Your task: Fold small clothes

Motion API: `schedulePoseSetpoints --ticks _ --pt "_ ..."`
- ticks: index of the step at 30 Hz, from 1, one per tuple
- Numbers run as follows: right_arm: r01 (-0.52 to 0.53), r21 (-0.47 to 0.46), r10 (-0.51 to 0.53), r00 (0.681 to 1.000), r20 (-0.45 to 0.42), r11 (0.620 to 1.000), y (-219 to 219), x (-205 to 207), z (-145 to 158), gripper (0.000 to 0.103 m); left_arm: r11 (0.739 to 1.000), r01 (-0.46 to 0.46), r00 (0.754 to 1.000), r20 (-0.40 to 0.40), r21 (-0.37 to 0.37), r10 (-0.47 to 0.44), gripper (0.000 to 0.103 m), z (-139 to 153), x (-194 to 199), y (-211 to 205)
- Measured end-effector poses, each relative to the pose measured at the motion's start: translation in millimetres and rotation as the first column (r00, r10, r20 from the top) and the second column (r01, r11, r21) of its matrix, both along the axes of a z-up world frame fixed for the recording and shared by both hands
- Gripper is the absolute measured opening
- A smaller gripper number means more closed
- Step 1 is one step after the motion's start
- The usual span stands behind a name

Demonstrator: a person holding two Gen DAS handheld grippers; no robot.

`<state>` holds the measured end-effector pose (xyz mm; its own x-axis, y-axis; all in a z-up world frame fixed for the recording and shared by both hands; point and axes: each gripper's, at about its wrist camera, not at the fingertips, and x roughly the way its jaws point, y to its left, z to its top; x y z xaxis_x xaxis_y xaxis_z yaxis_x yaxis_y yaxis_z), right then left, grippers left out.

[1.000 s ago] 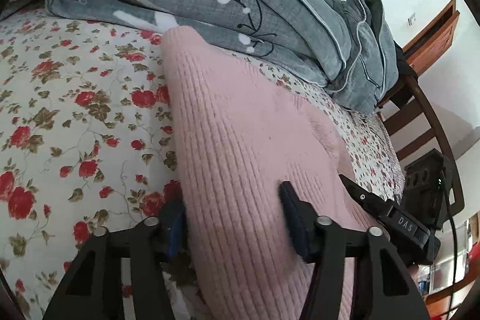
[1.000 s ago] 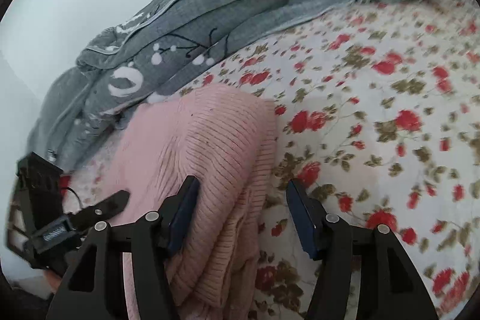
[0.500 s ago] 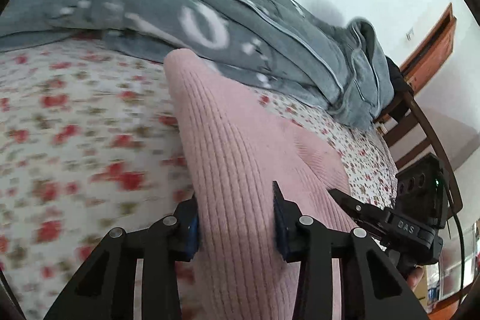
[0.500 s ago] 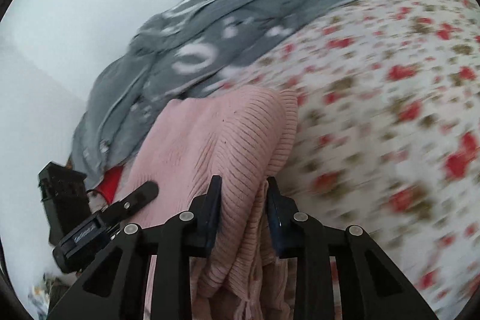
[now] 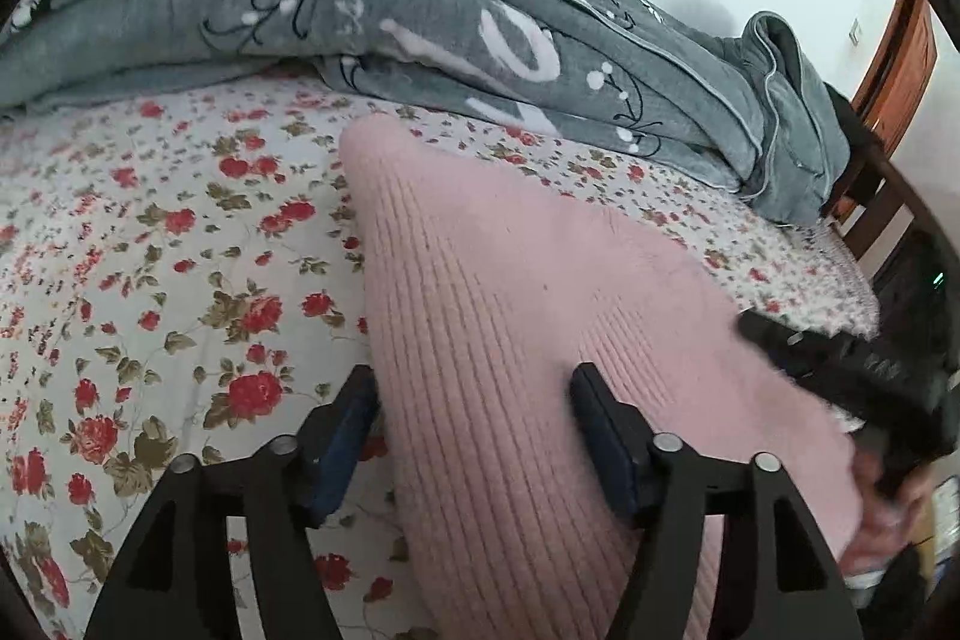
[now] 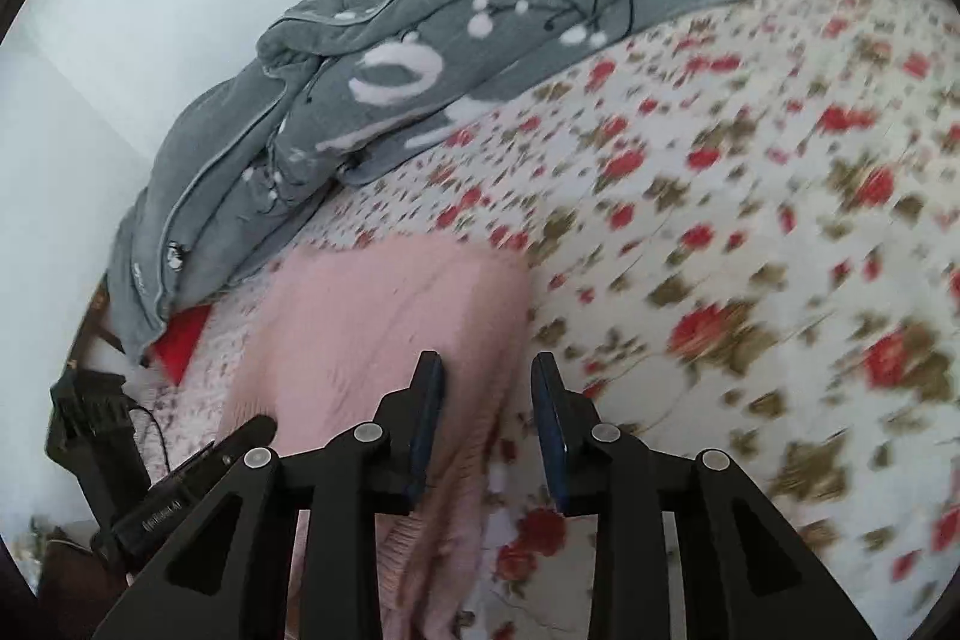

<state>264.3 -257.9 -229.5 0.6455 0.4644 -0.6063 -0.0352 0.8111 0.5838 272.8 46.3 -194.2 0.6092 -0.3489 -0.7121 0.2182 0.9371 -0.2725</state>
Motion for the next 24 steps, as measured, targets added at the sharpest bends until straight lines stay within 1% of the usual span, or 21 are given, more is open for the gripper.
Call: schedulePoseSetpoints --ticks 1,2,3,5,6,8,11,14,15,16,17,18,20,22,24 --pt "0.002 -0.001 -0.002 1.0 0.004 1.0 -3.0 -1.6 4.5 0.031 1.0 -0.01 1.0 0.011 0.001 0.01 0.074 -2.0 -0.9 0.5" --pt "0.002 0.001 -0.002 1.0 0.012 1.0 -4.5 -3.5 8.8 0.034 1.0 -0.023 0.999 0.025 0.003 0.023 0.078 -4.5 -1.8 1.7" --pt "-0.006 0.01 0.006 1.0 0.022 1.0 -5.5 -6.4 12.6 0.036 0.999 -0.034 0.999 0.036 0.005 0.034 0.083 -7.0 -2.2 3.1" --pt "-0.044 0.03 0.042 0.998 0.057 0.999 -4.0 -15.4 24.5 0.043 0.999 -0.038 0.999 0.026 -0.025 0.039 0.085 -10.4 0.7 7.7" --pt "-0.057 0.029 0.055 0.996 0.071 0.998 -1.2 -18.6 29.1 0.044 0.999 -0.038 0.999 0.018 -0.035 0.039 0.086 -10.5 1.2 10.1" --pt "-0.09 0.01 0.089 0.991 0.099 0.996 8.9 -26.3 38.5 0.051 0.999 -0.039 0.999 0.014 -0.035 0.04 0.086 -10.4 2.0 9.9" --pt "-0.149 -0.046 0.153 0.981 0.118 0.988 33.7 -32.8 43.6 0.052 0.999 -0.043 0.999 0.025 -0.02 0.043 0.086 -9.7 -0.4 7.3" --pt "-0.163 -0.172 0.179 0.98 0.083 0.972 54.9 -35.8 33.4 0.052 0.999 -0.043 0.999 0.024 -0.024 0.043 0.086 -9.4 -0.7 7.9" --pt "-0.163 -0.199 0.18 0.981 0.071 0.966 56.8 -36.8 28.2 0.051 0.999 -0.043 0.999 0.024 -0.025 0.043 0.086 -9.4 -0.9 8.2" --pt "-0.162 -0.23 0.178 0.983 0.05 0.96 59.4 -36.7 20.5 0.047 0.999 -0.043 0.999 0.024 -0.024 0.043 0.086 -9.4 -1.0 8.1" --pt "-0.171 -0.234 0.185 0.982 0.042 0.957 59.9 -36.5 13.6 0.044 0.999 -0.042 0.999 0.026 -0.022 0.043 0.086 -9.0 -1.4 7.4" --pt "-0.182 -0.218 0.199 0.978 0.058 0.959 57.6 -37.8 8.1 0.041 0.999 -0.042 0.999 0.027 -0.021 0.043 0.086 -9.3 -1.6 7.7" --pt "-0.178 -0.188 0.199 0.975 0.097 0.966 49.7 -41.6 3.4 0.031 0.999 -0.038 0.999 0.03 -0.019 0.039 0.086 -9.1 -2.1 7.0" --pt "-0.171 -0.153 0.188 0.976 0.108 0.973 44.6 -43.6 2.4 0.026 0.999 -0.037 0.999 0.03 -0.017 0.037 0.086 -8.5 -2.9 6.7" --pt "-0.162 -0.143 0.18 0.976 0.119 0.976 44.0 -46.7 6.6 0.024 0.999 -0.037 0.999 0.031 -0.017 0.037 0.086 -6.5 -4.6 7.1"
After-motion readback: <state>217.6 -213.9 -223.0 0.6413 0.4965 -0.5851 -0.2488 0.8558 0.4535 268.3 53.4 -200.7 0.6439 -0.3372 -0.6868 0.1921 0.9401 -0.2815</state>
